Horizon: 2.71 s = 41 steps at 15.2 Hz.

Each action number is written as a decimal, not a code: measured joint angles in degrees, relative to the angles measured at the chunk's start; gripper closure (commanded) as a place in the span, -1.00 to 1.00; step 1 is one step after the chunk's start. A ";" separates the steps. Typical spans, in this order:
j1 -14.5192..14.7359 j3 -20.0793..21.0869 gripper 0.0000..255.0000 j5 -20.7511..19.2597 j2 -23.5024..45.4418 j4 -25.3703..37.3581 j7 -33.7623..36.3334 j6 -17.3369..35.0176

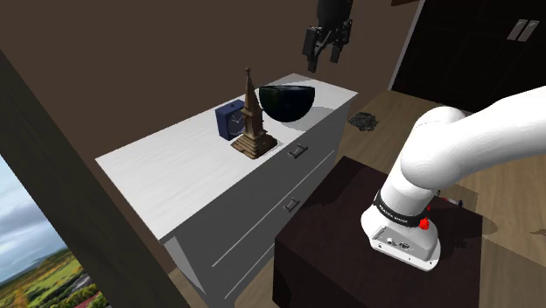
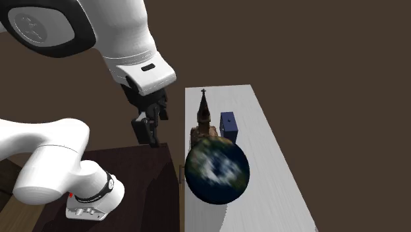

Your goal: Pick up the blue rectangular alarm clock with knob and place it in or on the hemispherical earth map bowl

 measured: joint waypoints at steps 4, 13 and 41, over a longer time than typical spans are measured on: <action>-0.96 3.37 -1.00 2.40 1.61 -0.86 7.37 1.99; -6.15 16.42 -1.00 9.61 16.13 3.40 39.22 11.29; -13.61 27.27 1.00 2.88 46.49 20.27 86.99 27.11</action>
